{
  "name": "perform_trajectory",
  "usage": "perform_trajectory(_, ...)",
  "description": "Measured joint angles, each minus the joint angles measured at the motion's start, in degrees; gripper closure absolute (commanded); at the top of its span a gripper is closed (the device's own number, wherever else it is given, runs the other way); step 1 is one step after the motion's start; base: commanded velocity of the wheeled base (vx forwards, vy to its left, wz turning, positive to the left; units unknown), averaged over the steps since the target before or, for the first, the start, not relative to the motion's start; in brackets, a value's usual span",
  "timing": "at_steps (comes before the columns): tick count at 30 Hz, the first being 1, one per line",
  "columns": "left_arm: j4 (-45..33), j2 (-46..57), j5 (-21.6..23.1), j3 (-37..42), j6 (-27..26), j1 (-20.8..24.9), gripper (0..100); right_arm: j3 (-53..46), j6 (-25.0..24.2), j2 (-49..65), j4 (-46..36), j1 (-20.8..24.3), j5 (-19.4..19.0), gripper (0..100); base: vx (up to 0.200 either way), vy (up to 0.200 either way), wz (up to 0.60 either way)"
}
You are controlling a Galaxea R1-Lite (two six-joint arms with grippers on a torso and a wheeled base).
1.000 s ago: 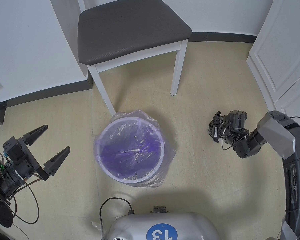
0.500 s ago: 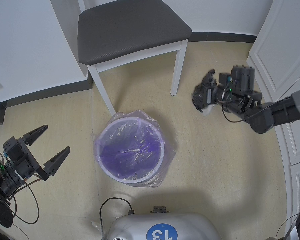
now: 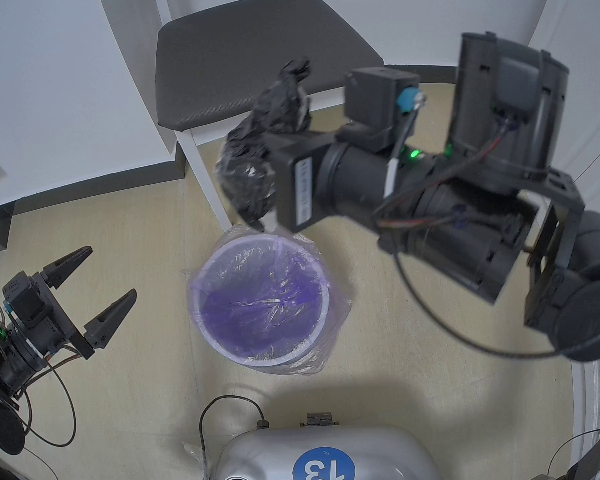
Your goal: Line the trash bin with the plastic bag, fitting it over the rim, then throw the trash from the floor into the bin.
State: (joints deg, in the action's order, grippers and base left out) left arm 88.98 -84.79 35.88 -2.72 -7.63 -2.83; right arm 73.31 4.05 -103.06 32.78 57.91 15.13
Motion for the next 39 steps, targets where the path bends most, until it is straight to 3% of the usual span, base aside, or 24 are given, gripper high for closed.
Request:
perform_trajectory(5, 0.0, 0.7, 1.0, 0.6, 0.0, -0.9, 0, -0.5, 0.2, -5.6, 1.6, 1.2, -0.4, 100, 0.0, 0.0, 0.0)
perform_trajectory(13, 0.0, 3.2, 11.5, 1.6, 0.0, -5.9, 0, -0.4, 0.0, -15.0, 2.7, 0.1, -1.0, 100, 0.0, 0.0, 0.0)
perform_trajectory(21, 0.0, 4.2, 12.3, 1.7, 0.1, -8.7, 0, 1.2, -1.7, -21.8, 3.5, -2.4, -1.1, 100, 0.0, 0.0, 0.0)
perform_trajectory(39, 0.0, 4.2, 12.8, 1.7, 0.1, -9.4, 0, 5.7, -1.9, -31.9, 3.9, -7.4, -1.1, 100, 0.0, 0.0, 0.0)
